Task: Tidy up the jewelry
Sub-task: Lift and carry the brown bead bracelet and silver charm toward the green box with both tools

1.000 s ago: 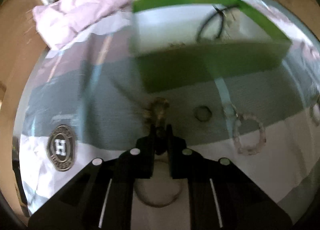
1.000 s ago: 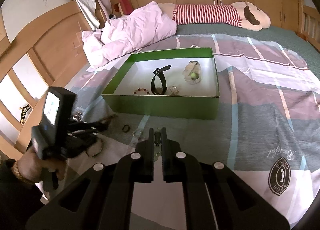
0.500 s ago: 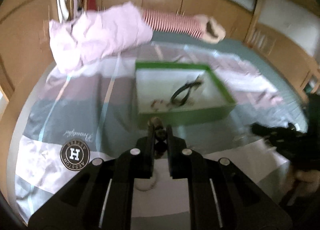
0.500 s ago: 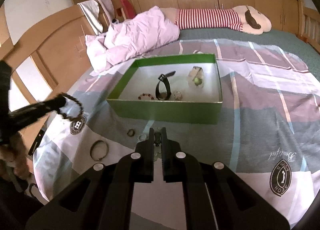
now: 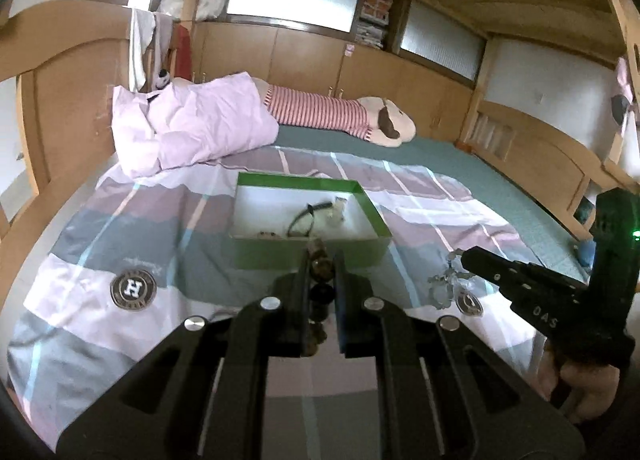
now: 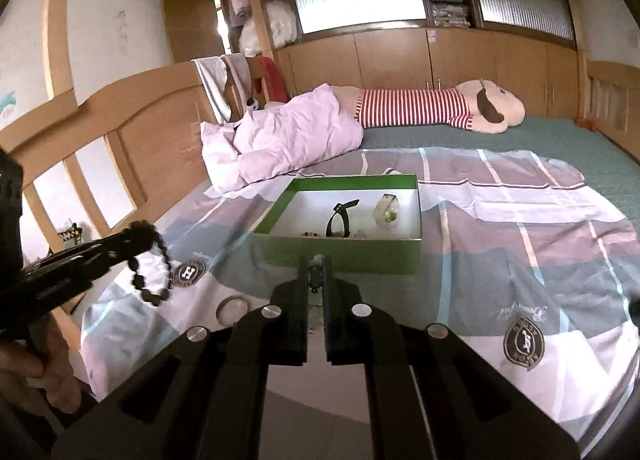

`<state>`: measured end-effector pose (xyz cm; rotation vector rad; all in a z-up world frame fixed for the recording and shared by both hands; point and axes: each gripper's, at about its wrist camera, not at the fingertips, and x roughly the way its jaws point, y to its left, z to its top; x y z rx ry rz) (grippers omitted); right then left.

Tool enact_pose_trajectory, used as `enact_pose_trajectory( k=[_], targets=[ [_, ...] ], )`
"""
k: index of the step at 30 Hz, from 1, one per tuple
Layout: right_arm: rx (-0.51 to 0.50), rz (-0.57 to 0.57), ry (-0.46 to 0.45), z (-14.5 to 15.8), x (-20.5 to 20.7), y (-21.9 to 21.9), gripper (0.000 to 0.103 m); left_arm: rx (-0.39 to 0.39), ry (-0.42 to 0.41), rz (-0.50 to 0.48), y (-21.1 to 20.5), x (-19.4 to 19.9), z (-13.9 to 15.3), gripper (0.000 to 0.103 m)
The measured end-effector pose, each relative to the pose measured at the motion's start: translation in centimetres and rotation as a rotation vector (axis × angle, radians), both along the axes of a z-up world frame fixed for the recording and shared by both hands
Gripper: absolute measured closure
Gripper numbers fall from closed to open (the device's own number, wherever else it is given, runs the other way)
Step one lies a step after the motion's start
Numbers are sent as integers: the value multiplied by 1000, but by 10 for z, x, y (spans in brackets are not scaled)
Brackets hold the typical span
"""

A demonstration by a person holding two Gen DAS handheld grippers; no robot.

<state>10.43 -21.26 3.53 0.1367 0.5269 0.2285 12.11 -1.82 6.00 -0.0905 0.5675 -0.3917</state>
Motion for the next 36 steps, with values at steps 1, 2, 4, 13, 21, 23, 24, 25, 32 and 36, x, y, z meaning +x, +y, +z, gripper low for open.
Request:
enact_pose_trajectory(
  k=[1,2,4,13,21,23,24,25,32,36],
  targets=[
    [-4,0,-1,-2,-4,2,97,12,1,-12,-5,-3,-2,92],
    [-4,3,2,-3,-6,2,97,21,1,-13,-7,-4,-3,92],
    [-9,12,13,-6,-5,4,97,40,4,-21,-11,-3,-7,92],
    [-13,21,24,-10,-2,8,97,54,28,-15,-13,2,-16,92],
    [-8,25,30,-11,-2,8,97,65,30,-20,-16,2,-17,92],
    [-8,28,30,-10,-2,9,97,67,35,-22,-17,2,-18,92],
    [-8,28,31,-10,-3,8,97,69,37,-23,-18,3,-18,92],
    [-6,29,31,-10,-3,8,97,71,36,-22,-18,2,-18,92],
    [-7,29,29,-10,-3,9,97,72,37,-23,-18,3,-19,92],
    [-7,29,32,-10,-3,9,97,73,37,-22,-18,3,-19,92]
  ],
)
